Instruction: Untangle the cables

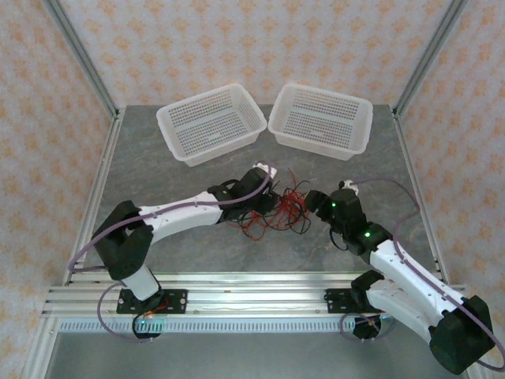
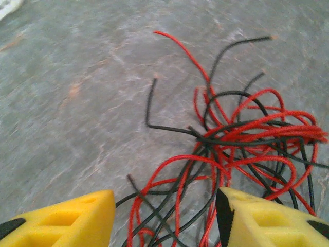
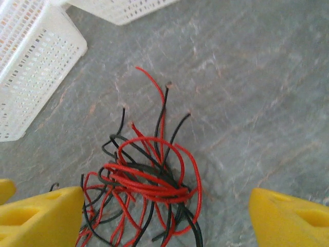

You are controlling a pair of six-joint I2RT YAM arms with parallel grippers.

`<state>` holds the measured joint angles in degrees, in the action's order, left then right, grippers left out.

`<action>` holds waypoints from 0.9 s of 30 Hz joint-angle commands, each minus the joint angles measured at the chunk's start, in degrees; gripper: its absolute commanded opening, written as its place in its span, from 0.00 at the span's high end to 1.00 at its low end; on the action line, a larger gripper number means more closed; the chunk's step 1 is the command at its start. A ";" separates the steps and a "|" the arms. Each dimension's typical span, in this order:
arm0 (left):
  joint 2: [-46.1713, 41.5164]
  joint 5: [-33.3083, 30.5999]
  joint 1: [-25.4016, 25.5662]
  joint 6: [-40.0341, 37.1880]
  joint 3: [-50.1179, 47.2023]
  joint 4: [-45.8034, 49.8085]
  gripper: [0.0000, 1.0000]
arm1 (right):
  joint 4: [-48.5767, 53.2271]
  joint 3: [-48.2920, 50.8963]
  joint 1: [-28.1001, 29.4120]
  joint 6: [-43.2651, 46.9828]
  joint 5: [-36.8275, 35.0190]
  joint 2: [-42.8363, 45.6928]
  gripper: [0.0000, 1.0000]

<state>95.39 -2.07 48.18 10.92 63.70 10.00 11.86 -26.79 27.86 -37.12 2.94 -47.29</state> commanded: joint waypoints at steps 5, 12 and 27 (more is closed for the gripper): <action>5.69 -0.40 1.74 -22.80 1.51 -9.74 0.45 | -0.39 0.81 -1.24 -5.11 3.10 1.94 0.17; 6.52 4.04 1.48 -35.91 -3.05 -20.00 0.45 | -0.33 1.94 -1.31 -5.24 3.83 3.10 0.14; 20.47 13.02 -0.30 -40.85 7.76 -12.34 0.51 | -0.08 4.41 -1.29 -6.69 4.61 5.45 0.14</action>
<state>114.98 8.88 48.62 -28.47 69.10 -3.05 11.90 -23.14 26.79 -42.87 7.55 -42.81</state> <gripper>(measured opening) 0.498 0.862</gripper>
